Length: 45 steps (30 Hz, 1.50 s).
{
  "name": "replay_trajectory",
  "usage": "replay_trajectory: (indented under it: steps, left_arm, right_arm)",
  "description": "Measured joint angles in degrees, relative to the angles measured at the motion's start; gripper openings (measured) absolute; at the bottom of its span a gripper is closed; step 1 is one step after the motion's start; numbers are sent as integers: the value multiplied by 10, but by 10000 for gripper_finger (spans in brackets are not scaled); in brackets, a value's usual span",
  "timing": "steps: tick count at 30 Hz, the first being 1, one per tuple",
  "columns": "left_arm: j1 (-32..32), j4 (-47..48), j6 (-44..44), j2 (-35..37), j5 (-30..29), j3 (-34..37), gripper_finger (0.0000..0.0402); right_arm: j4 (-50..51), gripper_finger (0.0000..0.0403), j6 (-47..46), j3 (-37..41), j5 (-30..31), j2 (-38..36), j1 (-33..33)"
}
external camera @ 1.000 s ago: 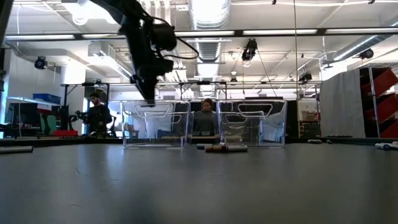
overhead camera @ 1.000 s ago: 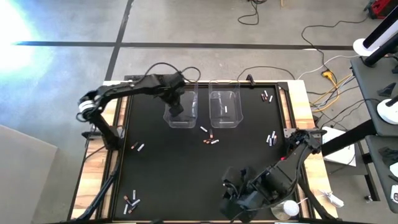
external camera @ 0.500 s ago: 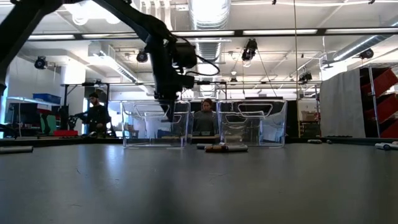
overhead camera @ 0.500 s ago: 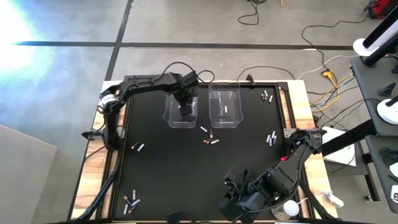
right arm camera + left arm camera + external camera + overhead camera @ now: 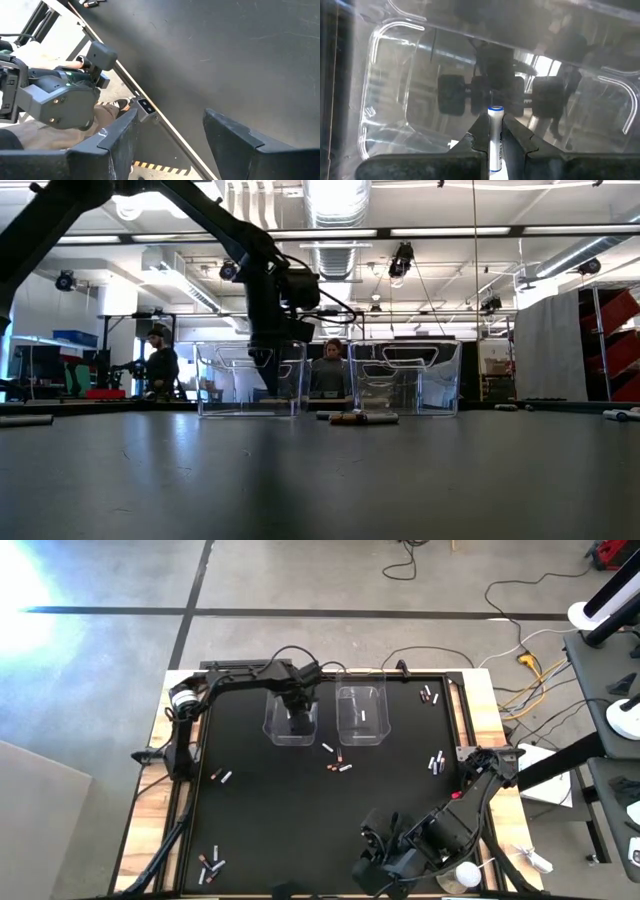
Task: Sort batteries
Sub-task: Put the white battery into the left transparent bin
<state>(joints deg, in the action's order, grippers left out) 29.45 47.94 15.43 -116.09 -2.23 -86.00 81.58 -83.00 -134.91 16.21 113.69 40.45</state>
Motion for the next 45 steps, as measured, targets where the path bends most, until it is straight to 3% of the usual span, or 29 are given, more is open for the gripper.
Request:
replay_trajectory:
  steps: [12,25,31,35,38,42,45]
  left_arm:
    - [0,-11,-24,-26,2,16,12]
    - [0,-33,-50,-13,2,32,102]
    - [-3,1,-58,24,20,17,126]
    - [-6,22,-84,79,58,14,127]
    - [-11,35,-125,148,99,24,127]
    - [-46,34,-163,279,118,77,127]
    - [-89,35,-197,395,122,137,127]
  right_arm:
    - [0,215,-26,0,0,0,0]
    - [0,215,-25,0,3,1,0]
    - [2,215,-13,0,3,1,0]
    - [3,215,6,0,6,1,-1]
    - [-1,215,26,2,56,2,-2]
    - [-15,215,74,2,135,18,-9]
    - [-18,215,105,2,143,40,-25]
